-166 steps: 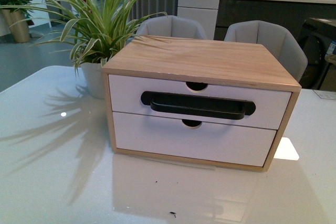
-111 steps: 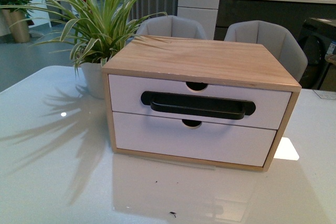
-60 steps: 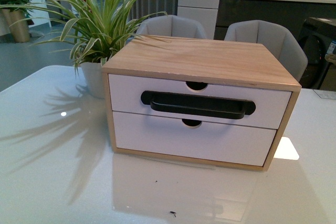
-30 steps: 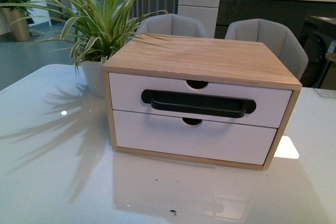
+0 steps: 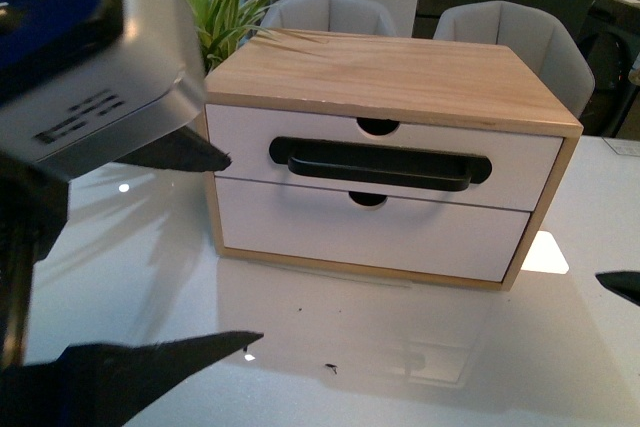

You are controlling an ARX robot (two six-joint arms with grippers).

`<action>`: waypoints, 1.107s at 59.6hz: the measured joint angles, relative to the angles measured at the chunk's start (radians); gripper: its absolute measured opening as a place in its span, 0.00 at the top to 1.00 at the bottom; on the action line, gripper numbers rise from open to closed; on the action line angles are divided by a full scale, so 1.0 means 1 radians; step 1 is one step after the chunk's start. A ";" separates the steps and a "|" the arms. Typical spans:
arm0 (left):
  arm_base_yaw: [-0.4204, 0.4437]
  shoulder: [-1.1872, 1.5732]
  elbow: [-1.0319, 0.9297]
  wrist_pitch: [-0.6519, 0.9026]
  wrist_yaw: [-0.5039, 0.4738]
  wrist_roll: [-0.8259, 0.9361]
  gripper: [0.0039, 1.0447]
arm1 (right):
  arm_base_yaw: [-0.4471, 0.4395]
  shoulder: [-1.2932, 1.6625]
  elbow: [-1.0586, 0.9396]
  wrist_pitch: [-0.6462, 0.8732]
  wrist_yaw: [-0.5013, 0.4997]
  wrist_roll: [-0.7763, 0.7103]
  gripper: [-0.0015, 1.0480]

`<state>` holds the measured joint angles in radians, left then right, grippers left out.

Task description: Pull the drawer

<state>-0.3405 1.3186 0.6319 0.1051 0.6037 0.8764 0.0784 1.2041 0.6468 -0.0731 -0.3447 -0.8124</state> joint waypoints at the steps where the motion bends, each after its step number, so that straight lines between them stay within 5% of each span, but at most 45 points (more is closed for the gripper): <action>1: -0.003 0.014 0.019 -0.016 0.001 0.013 0.07 | 0.004 0.010 0.011 -0.005 0.000 -0.006 0.09; 37: -0.053 0.357 0.383 -0.212 -0.055 0.195 0.07 | 0.145 0.278 0.233 -0.026 0.005 -0.127 0.09; 66: -0.092 0.536 0.559 -0.240 -0.092 0.227 0.07 | 0.153 0.439 0.386 -0.066 -0.023 -0.179 0.09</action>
<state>-0.4320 1.8545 1.1908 -0.1352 0.5121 1.1038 0.2314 1.6432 1.0325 -0.1390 -0.3676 -0.9916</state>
